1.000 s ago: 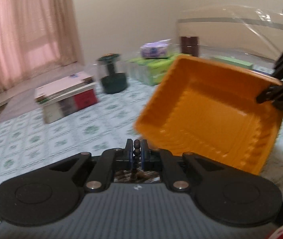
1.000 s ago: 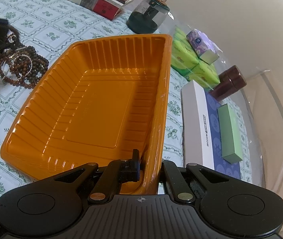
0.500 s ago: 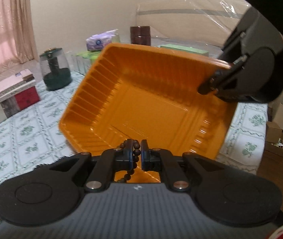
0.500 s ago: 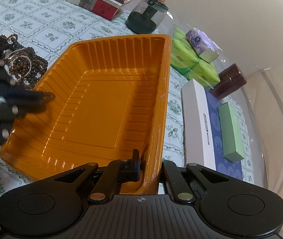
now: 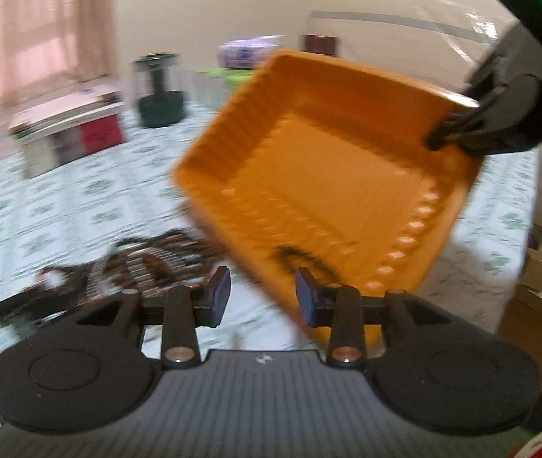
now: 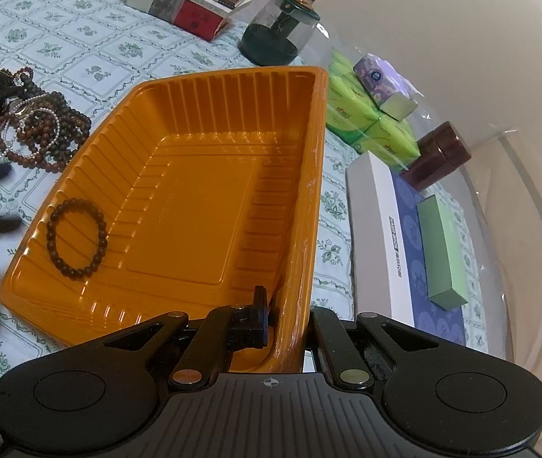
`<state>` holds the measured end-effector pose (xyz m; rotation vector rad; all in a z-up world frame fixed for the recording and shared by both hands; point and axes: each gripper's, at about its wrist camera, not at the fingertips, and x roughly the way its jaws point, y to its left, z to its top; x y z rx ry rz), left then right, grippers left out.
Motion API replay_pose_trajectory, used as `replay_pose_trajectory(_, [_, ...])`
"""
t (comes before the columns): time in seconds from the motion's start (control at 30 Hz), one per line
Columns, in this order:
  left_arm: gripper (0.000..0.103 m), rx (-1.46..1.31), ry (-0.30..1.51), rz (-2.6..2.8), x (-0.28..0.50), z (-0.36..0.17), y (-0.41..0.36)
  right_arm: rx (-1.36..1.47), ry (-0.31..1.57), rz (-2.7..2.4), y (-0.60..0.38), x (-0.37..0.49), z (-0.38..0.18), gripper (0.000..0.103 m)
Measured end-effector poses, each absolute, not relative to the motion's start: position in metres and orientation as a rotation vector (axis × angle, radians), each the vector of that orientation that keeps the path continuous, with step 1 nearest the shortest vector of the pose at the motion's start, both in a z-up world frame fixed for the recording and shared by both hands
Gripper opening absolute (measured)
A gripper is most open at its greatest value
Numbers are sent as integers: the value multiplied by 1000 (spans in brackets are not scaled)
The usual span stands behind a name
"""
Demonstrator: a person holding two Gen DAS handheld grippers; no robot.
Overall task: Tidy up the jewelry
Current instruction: 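Grasp the metal-band watch in the pile with the left gripper and lift it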
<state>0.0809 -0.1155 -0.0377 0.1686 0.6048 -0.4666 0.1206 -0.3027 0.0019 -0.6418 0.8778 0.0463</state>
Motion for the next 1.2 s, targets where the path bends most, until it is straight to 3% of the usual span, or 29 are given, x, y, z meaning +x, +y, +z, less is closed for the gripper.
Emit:
replay_pose_trajectory(0.37, [34, 160, 640, -137, 108, -58, -16, -642, 876, 43, -302, 120, 2, 4])
replay_pose_trajectory(0.7, [34, 126, 643, -182, 120, -66, -29, -646, 877, 42, -302, 121, 2, 4])
replay_pose_trajectory(0.77, [30, 127, 647, -180, 125, -68, -34, -647, 878, 41, -302, 121, 2, 4])
replay_pose_trajectory(0.83, [15, 143, 655, -175, 131, -69, -36, -647, 878, 41, -302, 121, 2, 4])
replay_pose_trajectory(1.2, [14, 131, 624, -185, 138, -43, -28, -650, 881, 39, -303, 122, 1, 5])
